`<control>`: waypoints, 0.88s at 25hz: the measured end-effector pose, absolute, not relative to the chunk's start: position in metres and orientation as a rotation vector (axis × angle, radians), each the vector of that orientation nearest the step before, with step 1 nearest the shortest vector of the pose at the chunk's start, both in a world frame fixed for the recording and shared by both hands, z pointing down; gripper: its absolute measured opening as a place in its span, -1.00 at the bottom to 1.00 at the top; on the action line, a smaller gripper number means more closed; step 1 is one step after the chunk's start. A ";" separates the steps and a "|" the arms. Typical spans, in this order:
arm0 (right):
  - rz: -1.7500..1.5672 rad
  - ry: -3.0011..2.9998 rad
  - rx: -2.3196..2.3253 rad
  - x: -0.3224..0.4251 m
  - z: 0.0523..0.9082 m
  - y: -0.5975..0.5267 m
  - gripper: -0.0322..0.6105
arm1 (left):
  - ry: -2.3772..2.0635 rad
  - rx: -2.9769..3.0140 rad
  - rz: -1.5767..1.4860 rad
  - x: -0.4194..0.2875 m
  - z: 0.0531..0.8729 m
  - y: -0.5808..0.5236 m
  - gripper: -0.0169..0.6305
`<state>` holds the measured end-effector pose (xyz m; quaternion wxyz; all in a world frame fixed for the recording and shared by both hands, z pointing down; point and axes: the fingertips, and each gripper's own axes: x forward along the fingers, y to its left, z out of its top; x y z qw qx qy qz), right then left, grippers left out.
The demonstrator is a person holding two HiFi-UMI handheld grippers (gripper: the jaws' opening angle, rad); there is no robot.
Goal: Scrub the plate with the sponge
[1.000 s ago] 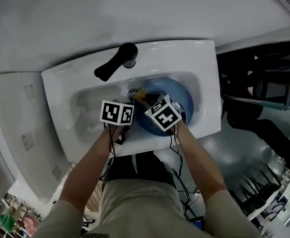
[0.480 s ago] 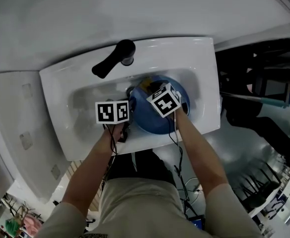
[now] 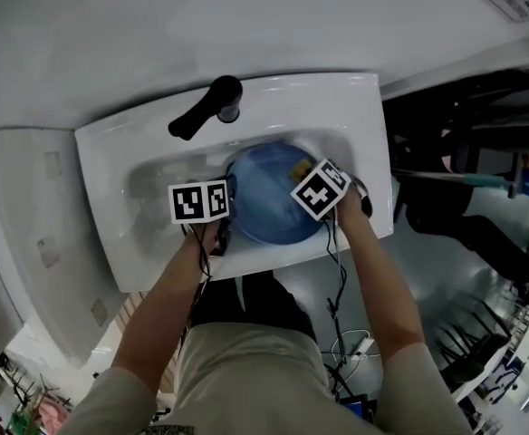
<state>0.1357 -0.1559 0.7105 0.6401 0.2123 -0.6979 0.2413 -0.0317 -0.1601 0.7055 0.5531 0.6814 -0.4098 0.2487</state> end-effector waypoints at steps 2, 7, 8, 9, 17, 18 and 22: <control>0.573 -1.596 0.416 0.138 0.699 -0.136 -0.73 | -0.978 1.612 0.588 -0.034 0.704 -0.162 -0.88; 0.740 -1.691 0.189 0.108 0.660 -0.071 -0.73 | -0.999 1.606 0.584 -0.036 0.701 -0.162 -0.88; 0.749 -1.727 0.149 0.098 0.653 -0.063 -0.73 | -1.004 1.601 0.577 -0.036 0.701 -0.162 -0.88; 0.752 -1.764 0.112 0.086 0.648 -0.058 -0.73 | -1.010 1.597 0.568 -0.036 0.701 -0.162 -0.88; 0.865 -1.986 0.048 0.003 0.653 -0.068 -0.72 | -1.003 1.579 0.542 -0.041 0.699 -0.160 -0.88; 0.858 -2.003 0.086 -0.003 0.659 -0.077 -0.72 | -1.006 1.575 0.544 -0.042 0.700 -0.159 -0.88; 0.780 -2.019 0.248 -0.010 0.681 -0.114 -0.72 | -1.039 1.616 0.606 -0.047 0.698 -0.154 -0.88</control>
